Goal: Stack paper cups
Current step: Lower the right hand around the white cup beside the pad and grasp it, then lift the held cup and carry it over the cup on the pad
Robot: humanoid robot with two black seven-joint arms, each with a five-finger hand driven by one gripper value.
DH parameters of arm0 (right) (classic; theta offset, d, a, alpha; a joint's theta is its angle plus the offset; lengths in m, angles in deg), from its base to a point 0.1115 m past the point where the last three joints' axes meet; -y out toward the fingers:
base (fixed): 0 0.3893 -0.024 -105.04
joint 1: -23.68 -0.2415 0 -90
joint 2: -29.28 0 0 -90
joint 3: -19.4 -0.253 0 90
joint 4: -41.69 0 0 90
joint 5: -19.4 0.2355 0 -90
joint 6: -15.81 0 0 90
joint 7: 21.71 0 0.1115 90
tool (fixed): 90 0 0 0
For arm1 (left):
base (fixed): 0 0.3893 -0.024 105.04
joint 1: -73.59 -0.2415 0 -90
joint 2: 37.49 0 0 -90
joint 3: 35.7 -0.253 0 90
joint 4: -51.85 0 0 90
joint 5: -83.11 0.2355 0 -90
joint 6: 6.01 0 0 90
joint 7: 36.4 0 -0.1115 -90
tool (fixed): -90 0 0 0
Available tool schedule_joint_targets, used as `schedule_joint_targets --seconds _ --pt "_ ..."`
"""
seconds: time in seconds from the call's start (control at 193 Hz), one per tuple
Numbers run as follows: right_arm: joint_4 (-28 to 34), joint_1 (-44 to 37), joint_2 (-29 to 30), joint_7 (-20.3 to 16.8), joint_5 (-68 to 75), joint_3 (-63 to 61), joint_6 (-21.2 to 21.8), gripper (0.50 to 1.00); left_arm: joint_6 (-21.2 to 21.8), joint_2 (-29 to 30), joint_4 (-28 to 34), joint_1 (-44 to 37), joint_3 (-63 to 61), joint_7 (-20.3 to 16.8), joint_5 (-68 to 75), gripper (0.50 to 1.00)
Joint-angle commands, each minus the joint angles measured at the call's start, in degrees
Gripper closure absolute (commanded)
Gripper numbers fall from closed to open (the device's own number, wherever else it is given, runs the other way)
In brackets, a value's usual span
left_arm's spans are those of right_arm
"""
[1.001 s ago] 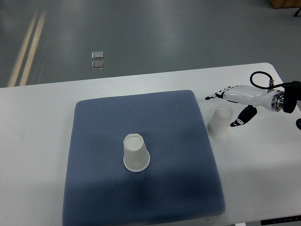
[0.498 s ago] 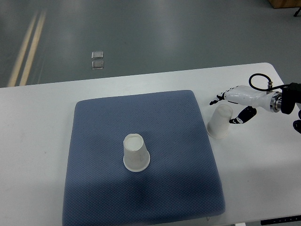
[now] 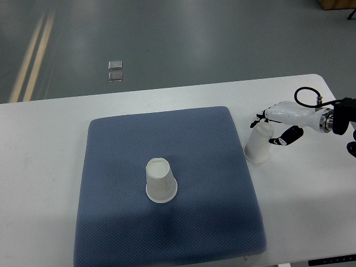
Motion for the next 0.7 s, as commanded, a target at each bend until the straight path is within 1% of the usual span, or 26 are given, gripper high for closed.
schedule_joint_targets --seconds 0.0,0.041,0.166,0.264,0.342,0.425,0.482,0.534,0.539,0.669,0.695 --pt "0.0 -0.18 -0.11 0.09 0.0 -0.09 -0.08 0.889 0.0 0.0 0.0 0.0 0.0 0.0 0.0 0.5" --pt "0.0 -0.79 -0.28 0.09 0.09 -0.09 -0.08 0.897 0.0 0.0 0.0 0.0 0.0 0.0 0.0 0.5" --pt "0.09 -2.91 -0.63 0.27 0.88 -0.27 0.18 0.897 0.0 0.0 0.0 0.0 0.0 0.0 0.0 0.5" --pt "0.71 -6.6 -0.81 0.36 3.17 -0.27 0.53 0.895 0.0 0.0 0.0 0.0 0.0 0.0 0.0 0.5" --pt "2.46 -9.59 -0.9 0.36 6.16 -0.27 1.5 0.895 0.0 0.0 0.0 0.0 0.0 0.0 0.0 0.5" --pt "6.68 -13.28 -2.92 0.27 9.5 -0.27 4.49 0.895 0.0 0.0 0.0 0.0 0.0 0.0 0.0 0.5" --pt "10.81 -16.26 -4.5 0.09 12.39 -0.35 7.12 0.895 0.0 0.0 0.0 0.0 0.0 0.0 0.0 0.5" --pt "10.81 -16.27 -4.5 0.09 12.4 -0.35 7.12 0.895 0.0 0.0 0.0 0.0 0.0 0.0 0.0 0.5" --pt "14.29 -18.44 -4.94 0.01 15.18 -0.35 9.04 0.895 0.0 0.0 0.0 0.0 0.0 0.0 0.0 0.5" --pt "21.1 -22.15 -4.85 -0.35 20.83 -0.35 13.45 0.893 0.0 0.0 0.0 0.0 0.0 0.0 0.0 0.5" --pt "22.59 -23.03 -4.5 -0.44 21.54 -0.35 15.12 0.893 0.0 0.0 0.0 0.0 0.0 0.0 0.0 0.5"
